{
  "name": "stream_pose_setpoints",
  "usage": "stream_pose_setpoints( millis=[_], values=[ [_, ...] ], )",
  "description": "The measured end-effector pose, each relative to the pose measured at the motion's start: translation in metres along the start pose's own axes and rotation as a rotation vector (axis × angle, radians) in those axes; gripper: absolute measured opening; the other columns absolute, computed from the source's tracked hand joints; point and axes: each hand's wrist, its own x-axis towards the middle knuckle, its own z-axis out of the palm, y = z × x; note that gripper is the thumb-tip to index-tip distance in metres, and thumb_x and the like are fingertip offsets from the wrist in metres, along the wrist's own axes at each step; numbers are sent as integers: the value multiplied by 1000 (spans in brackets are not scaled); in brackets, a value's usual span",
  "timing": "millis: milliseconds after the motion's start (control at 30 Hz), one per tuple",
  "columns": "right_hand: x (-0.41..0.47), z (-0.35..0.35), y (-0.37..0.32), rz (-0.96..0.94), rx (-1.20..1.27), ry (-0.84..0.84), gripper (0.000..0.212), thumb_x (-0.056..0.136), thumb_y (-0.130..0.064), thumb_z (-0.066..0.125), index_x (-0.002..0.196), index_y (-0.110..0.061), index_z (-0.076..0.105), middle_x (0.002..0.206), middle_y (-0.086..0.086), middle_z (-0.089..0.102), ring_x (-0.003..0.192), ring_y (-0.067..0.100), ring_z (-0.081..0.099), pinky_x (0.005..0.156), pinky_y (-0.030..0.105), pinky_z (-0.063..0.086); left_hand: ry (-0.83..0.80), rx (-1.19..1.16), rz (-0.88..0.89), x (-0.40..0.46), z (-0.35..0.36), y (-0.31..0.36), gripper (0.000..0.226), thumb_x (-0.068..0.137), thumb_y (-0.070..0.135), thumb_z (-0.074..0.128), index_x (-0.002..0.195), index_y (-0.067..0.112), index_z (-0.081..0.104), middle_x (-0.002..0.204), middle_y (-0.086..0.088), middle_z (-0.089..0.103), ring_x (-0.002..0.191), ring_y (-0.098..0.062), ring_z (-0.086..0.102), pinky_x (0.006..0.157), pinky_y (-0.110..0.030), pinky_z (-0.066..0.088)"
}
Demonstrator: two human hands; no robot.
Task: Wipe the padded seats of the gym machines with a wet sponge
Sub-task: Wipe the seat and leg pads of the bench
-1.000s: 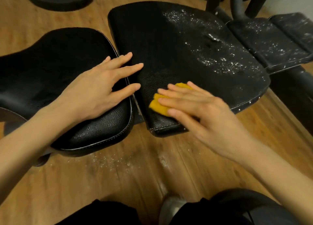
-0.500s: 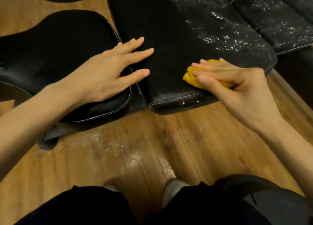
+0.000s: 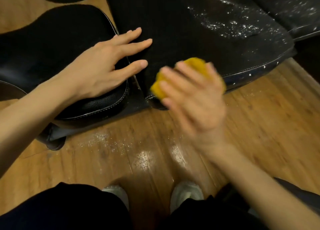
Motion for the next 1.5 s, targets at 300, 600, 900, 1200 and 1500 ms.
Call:
stream_pose_setpoints(
  millis=[300,600,900,1200,1500],
  values=[
    [-27,18,18,-5,-148,154,34,98,-15,58,131,-17,49,139,1,51,143,14,28,119,46,10,-23,-10,-28,1,-2,0,60,91,57,34,149,46,25,161,22,11,144,6,10,105,-6,6],
    [-34,34,12,-102,-264,113,47,97,-20,52,142,-20,41,154,-10,36,146,12,22,120,39,3,-35,-51,7,0,-2,-1,63,90,66,30,149,45,27,162,19,14,148,2,13,121,-32,14],
    [-26,56,-25,224,-88,295,32,104,-22,39,136,-18,43,145,-6,44,147,13,18,120,44,5,-32,-20,2,7,-2,9,66,89,65,29,151,43,22,161,22,10,146,8,5,120,-26,7],
    [-11,35,-22,646,228,486,41,103,-17,31,143,-7,34,156,1,28,148,29,18,120,45,15,-1,-105,88,30,18,41,64,95,55,29,154,32,20,160,22,14,145,9,10,118,-13,5],
    [6,11,35,977,388,823,39,102,-3,39,140,-2,45,154,4,35,148,16,20,122,39,18,32,-139,111,26,25,42,59,99,49,27,154,29,21,161,21,16,148,1,13,120,-20,4]
  ],
)
